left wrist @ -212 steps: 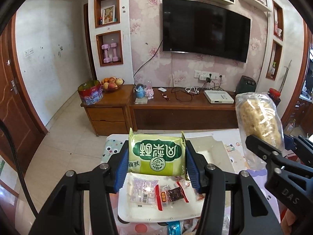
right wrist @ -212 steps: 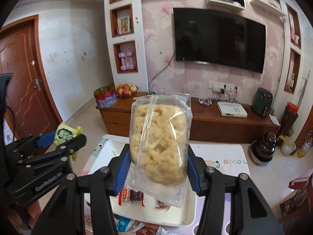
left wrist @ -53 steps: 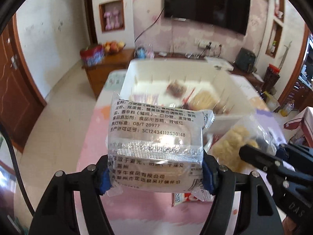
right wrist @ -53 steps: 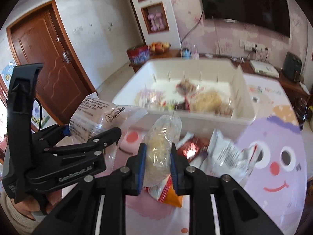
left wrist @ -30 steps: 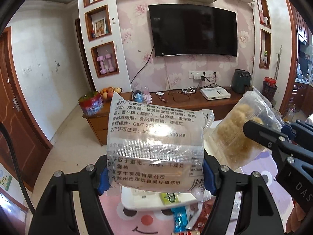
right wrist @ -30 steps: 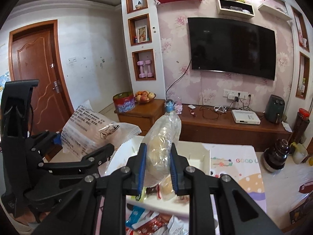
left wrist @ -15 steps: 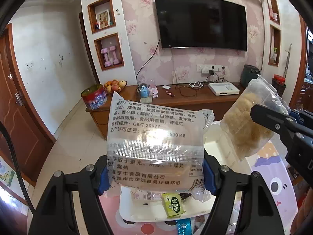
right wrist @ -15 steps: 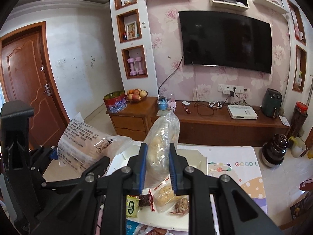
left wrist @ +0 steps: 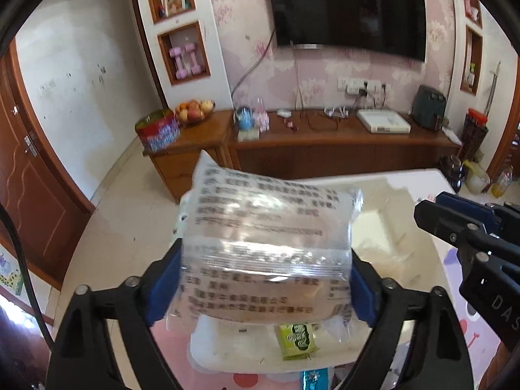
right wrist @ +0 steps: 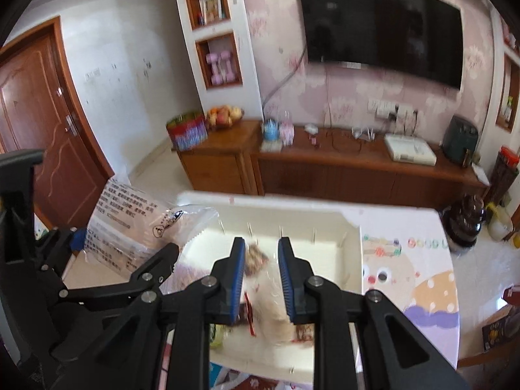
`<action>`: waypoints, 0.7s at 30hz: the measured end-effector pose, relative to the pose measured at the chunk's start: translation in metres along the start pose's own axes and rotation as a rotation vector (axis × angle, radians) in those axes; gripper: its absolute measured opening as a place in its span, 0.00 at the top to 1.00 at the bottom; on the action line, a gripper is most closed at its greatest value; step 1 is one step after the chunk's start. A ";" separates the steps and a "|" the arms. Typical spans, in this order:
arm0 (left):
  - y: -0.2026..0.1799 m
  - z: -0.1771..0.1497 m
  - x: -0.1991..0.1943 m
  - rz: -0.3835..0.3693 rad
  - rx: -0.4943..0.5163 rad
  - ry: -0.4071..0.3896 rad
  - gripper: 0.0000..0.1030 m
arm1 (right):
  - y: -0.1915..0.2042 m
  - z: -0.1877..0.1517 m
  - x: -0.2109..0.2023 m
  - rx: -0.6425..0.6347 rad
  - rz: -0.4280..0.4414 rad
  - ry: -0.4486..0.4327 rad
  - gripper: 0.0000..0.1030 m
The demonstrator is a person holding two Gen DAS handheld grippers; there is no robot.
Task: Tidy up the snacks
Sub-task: 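Carry both bags over the white tray and open both grippers to drop them, then move both open tools back over the remaining snacks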
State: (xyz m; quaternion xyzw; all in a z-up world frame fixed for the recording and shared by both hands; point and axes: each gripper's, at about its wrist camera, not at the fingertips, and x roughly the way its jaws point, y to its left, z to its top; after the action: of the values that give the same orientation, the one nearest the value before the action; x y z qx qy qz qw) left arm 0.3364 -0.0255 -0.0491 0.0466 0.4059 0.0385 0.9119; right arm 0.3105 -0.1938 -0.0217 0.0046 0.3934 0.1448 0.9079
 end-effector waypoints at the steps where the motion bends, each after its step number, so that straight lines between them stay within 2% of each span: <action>1: 0.001 -0.002 0.005 0.005 -0.002 0.018 0.05 | -0.001 -0.001 0.004 0.002 -0.009 0.017 0.67; 4: 0.002 -0.007 0.014 -0.001 -0.006 0.049 0.05 | -0.005 -0.007 0.010 0.009 -0.029 0.033 0.60; 7: 0.005 -0.010 0.012 0.001 -0.018 0.032 0.05 | -0.008 -0.010 0.011 0.017 -0.037 0.038 0.57; 21: 0.006 -0.014 -0.026 -0.026 -0.013 -0.025 0.05 | -0.010 -0.019 -0.010 0.031 -0.044 0.034 0.56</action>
State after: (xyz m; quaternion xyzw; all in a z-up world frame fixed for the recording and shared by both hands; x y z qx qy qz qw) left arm 0.3084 -0.0218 -0.0387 0.0357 0.3946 0.0288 0.9177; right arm 0.2929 -0.2085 -0.0285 0.0073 0.4110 0.1188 0.9038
